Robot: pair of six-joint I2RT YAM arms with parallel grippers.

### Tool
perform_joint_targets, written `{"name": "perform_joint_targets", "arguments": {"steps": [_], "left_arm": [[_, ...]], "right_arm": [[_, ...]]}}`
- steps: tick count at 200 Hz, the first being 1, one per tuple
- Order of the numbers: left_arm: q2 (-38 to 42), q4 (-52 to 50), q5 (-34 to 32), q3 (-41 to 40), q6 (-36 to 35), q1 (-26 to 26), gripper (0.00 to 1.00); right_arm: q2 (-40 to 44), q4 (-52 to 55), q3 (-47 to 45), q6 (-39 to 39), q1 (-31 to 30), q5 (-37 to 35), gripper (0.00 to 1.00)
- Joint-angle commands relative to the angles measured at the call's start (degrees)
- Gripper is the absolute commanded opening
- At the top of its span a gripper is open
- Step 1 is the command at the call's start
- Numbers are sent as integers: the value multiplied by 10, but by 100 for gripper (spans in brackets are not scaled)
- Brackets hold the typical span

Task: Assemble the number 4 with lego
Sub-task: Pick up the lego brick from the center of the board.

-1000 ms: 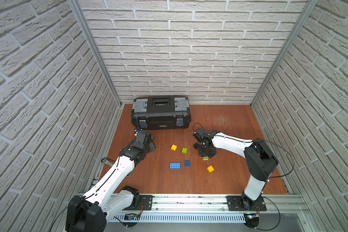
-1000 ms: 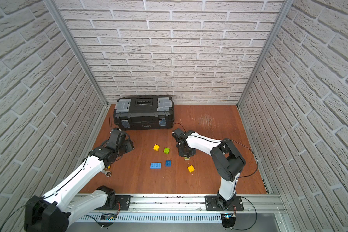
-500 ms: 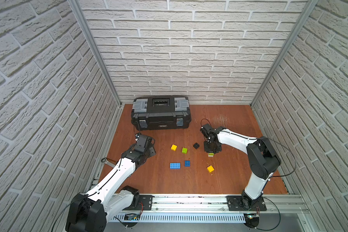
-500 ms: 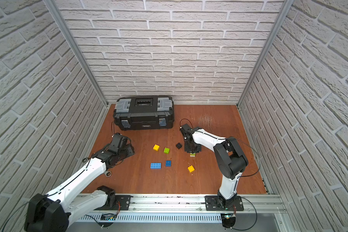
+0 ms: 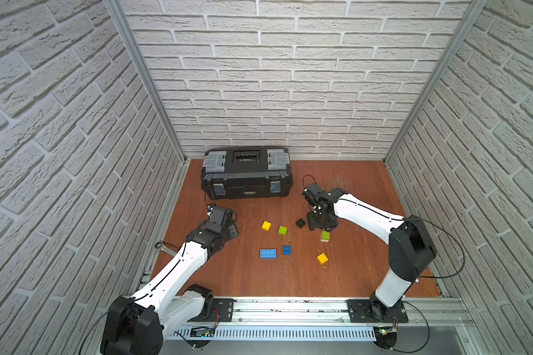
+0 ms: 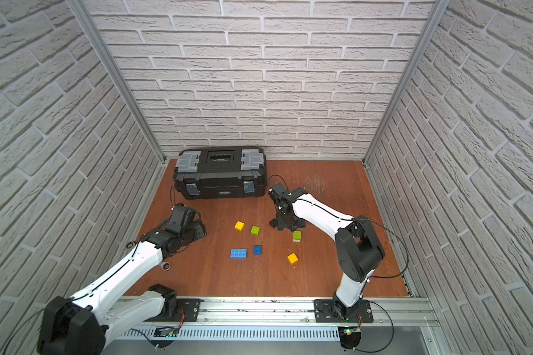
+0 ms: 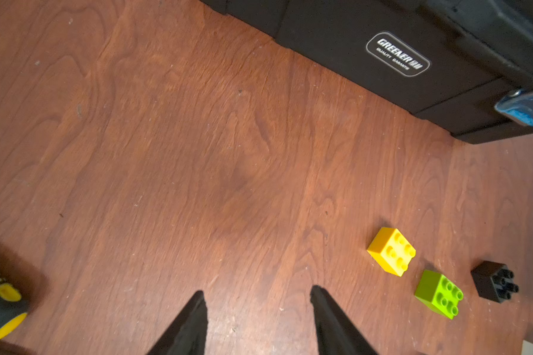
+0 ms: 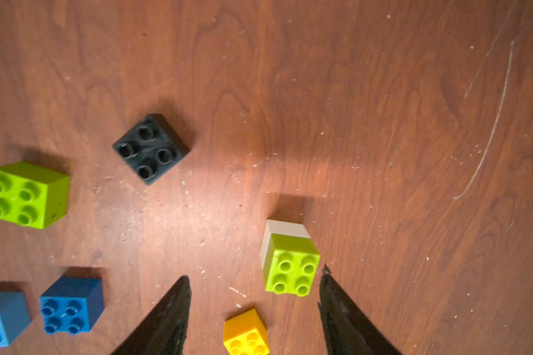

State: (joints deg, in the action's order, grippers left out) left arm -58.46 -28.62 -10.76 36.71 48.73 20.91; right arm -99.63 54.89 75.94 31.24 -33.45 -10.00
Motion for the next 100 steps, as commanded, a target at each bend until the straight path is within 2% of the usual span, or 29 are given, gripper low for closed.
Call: {"name": "perform_joint_targets", "arguments": {"steps": [1,39,65,100], "left_arm": [[3,-5,-2,15,6,-4,57],[-5,-19,-6,24,14,-7,56],[-3,-25,-6,23,16,-10,56],[6,-33,-6,20,14,-12,56]], "right_arm": [[-19,0,21,18,-44,19,67],[-114,-19,119,74,-124,6,64],[-188,-1,183,126,-130,-1,62],[-251,27,246,138,-130,-8,59]]}}
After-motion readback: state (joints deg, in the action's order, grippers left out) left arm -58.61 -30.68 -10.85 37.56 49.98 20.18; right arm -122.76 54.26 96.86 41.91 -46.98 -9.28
